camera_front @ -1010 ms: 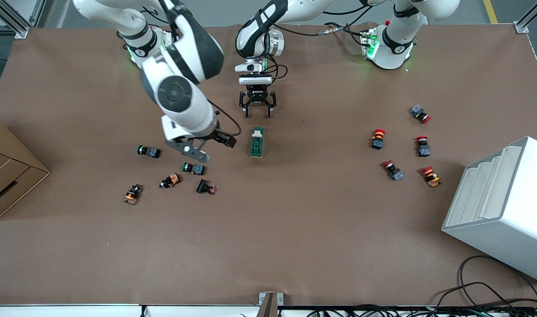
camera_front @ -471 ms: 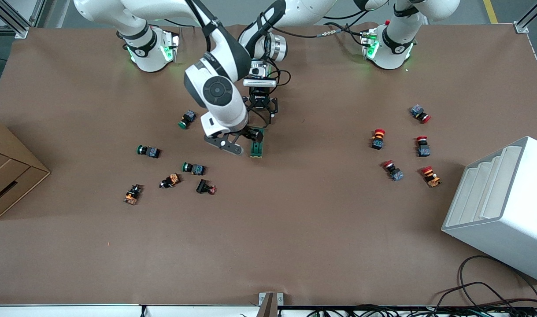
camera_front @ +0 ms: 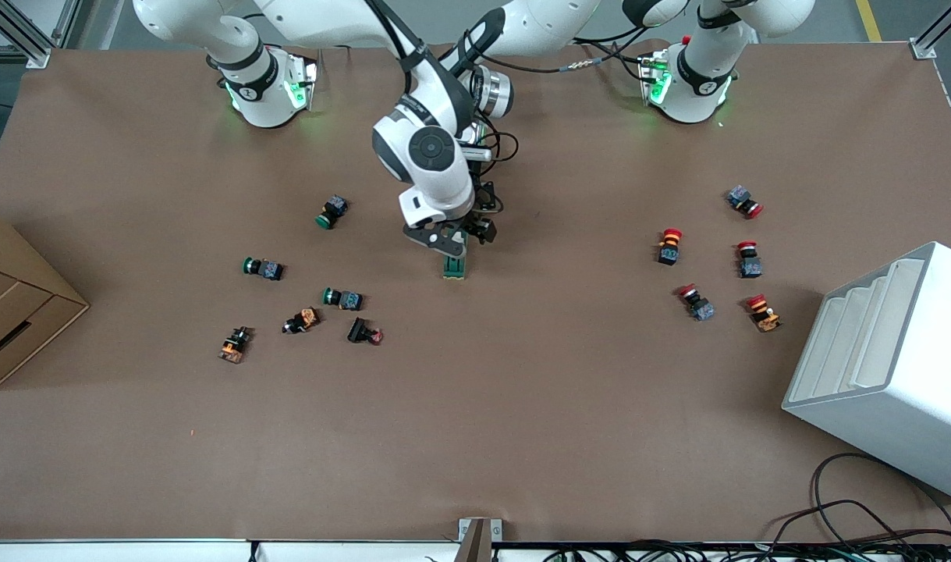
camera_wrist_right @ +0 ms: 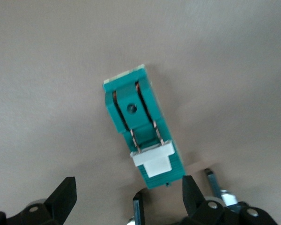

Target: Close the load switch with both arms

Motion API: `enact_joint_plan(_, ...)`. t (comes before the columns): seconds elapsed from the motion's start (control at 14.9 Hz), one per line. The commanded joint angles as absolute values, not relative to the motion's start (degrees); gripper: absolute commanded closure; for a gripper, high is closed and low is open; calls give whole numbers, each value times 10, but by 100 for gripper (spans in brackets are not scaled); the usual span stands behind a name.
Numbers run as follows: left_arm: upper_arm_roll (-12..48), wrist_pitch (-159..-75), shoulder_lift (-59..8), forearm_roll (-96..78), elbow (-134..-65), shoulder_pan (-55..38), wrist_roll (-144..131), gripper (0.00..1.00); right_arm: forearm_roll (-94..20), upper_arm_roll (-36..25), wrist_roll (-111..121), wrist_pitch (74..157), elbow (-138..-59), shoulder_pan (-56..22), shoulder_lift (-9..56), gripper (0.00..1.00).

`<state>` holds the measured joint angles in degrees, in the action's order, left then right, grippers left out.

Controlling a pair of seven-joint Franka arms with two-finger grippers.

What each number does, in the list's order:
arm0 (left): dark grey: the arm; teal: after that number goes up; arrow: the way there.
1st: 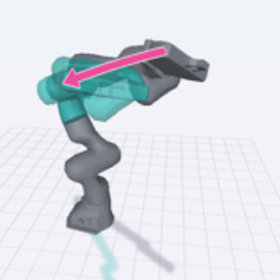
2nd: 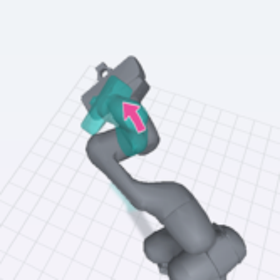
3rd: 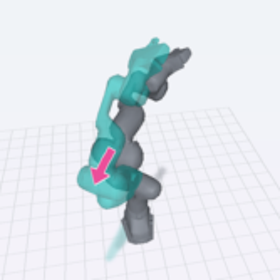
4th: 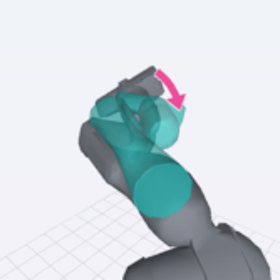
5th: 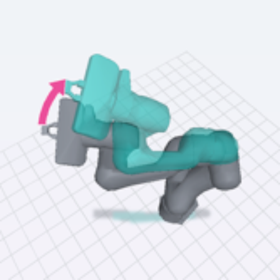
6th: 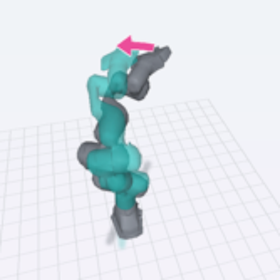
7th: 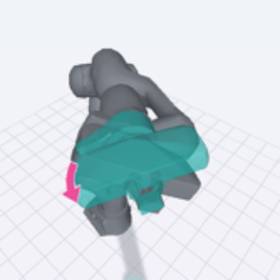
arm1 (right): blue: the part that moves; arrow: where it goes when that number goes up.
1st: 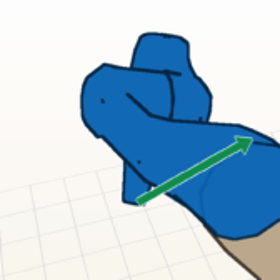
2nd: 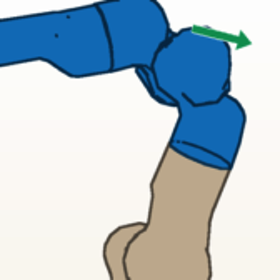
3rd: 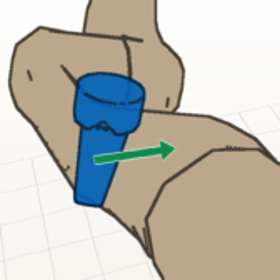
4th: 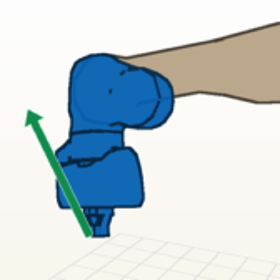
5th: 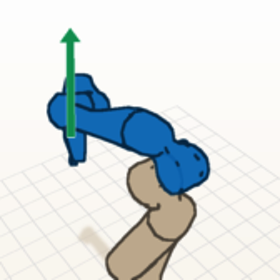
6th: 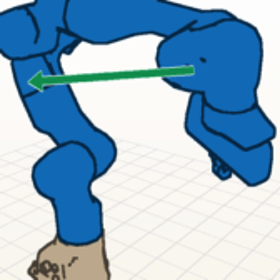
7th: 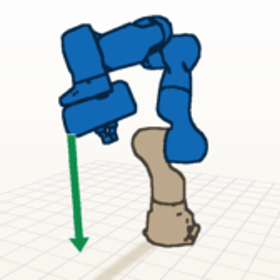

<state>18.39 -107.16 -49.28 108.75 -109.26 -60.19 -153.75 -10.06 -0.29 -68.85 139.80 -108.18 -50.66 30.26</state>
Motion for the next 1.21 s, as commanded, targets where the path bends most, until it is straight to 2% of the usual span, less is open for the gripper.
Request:
enact_joint_plan(0.0, 176, -1075, -514, 1102, -1088, -605, -1530, 3, -112, -9, -708, 1418, -1087, -524, 316, 0)
enact_joint_plan(1.14, 177, -1069, -526, 1099, -1084, -610, -1504, 3, -112, -11, -708, 1455, -1071, -502, 344, 0)
